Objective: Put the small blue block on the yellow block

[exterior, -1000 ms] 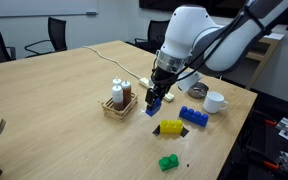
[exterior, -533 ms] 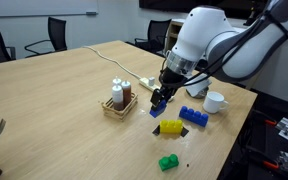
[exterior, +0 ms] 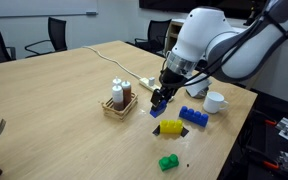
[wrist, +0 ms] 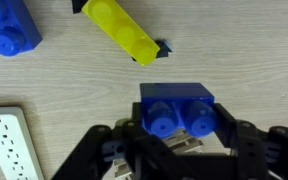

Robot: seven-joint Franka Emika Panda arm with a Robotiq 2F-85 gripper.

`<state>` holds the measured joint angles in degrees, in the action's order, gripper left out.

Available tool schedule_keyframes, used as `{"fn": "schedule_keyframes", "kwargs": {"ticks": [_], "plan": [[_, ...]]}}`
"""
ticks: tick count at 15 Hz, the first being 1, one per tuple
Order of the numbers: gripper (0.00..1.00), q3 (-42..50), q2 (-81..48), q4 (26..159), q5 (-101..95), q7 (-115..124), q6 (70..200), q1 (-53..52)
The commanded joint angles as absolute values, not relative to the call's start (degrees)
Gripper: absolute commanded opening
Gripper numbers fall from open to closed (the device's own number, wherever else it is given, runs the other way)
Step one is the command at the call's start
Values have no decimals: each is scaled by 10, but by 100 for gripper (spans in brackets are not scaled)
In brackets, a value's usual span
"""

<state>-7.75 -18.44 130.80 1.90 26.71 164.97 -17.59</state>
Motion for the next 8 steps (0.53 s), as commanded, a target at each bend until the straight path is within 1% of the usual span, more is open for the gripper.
{"fn": "schedule_keyframes", "kwargs": {"ticks": [1, 4, 5, 6, 8], "plan": [[44, -10, -166, 1314, -25, 341, 1630, -230], [44, 77, -159, 1307, -128, 477, 1589, -293], [44, 87, -158, 1304, -156, 520, 1565, -302], [44, 86, -154, 1302, -178, 556, 1536, -304], [44, 56, -145, 1302, -189, 603, 1477, -290]]}}
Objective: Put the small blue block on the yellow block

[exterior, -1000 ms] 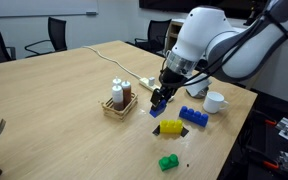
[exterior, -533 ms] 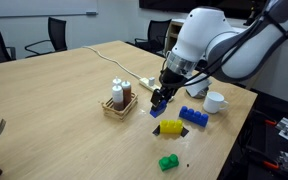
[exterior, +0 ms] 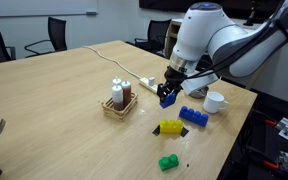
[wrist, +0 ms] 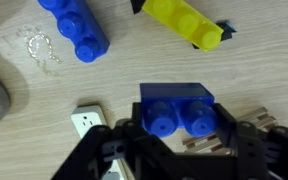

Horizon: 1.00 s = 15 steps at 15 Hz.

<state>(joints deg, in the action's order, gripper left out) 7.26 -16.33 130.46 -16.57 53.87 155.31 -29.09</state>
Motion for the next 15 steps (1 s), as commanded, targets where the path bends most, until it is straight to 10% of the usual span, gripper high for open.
{"fn": "schedule_keyframes", "kwargs": {"ticks": [1, 3, 4, 11, 12, 15], "plan": [[44, 39, -142, 1301, -183, 616, 1452, -281], [44, 7, -141, 1299, -162, 630, 1424, -264], [69, 3, -149, 1302, -185, 629, 1452, -257], [69, -9, -148, 1299, -181, 638, 1436, -248], [44, -10, -148, 1302, -176, 640, 1442, -247], [44, -18, -150, 1308, -177, 665, 1445, -245]]}}
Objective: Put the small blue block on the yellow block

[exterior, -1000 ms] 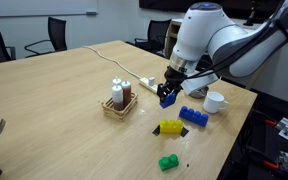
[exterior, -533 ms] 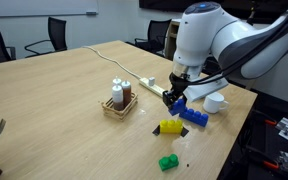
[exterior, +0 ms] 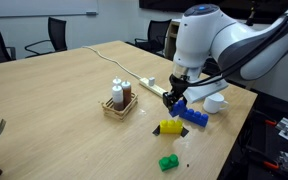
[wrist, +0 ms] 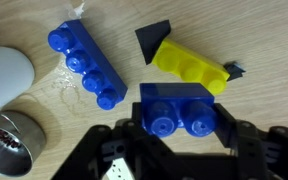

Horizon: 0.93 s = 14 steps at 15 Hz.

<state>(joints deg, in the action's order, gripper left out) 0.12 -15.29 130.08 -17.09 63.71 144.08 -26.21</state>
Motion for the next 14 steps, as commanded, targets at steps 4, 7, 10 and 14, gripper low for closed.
{"fn": "schedule_keyframes", "kwargs": {"ticks": [4, 7, 10, 14], "plan": [[44, -25, -141, 1320, -194, 744, 1442, -253], [44, -34, -141, 1322, -208, 787, 1445, -255], [44, -30, -144, 1325, -245, 838, 1450, -255], [44, -36, -142, 1338, -255, 857, 1487, -243]]}}
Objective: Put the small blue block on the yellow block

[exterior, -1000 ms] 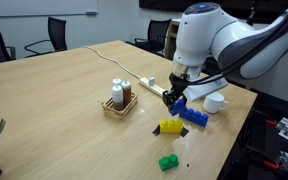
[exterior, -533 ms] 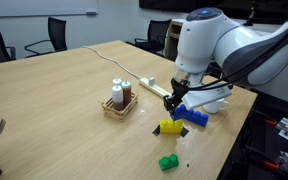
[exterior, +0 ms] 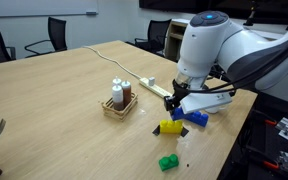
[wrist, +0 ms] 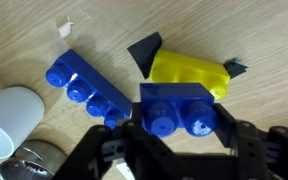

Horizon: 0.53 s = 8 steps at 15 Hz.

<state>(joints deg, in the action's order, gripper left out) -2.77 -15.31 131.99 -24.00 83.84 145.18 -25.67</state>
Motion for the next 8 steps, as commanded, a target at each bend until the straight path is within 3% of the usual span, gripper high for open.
{"fn": "schedule_keyframes", "kwargs": {"ticks": [1, 8], "plan": [[44, -36, -142, 1339, -251, 853, 1495, -240], [44, -33, -142, 1350, -243, 861, 1509, -233]]}}
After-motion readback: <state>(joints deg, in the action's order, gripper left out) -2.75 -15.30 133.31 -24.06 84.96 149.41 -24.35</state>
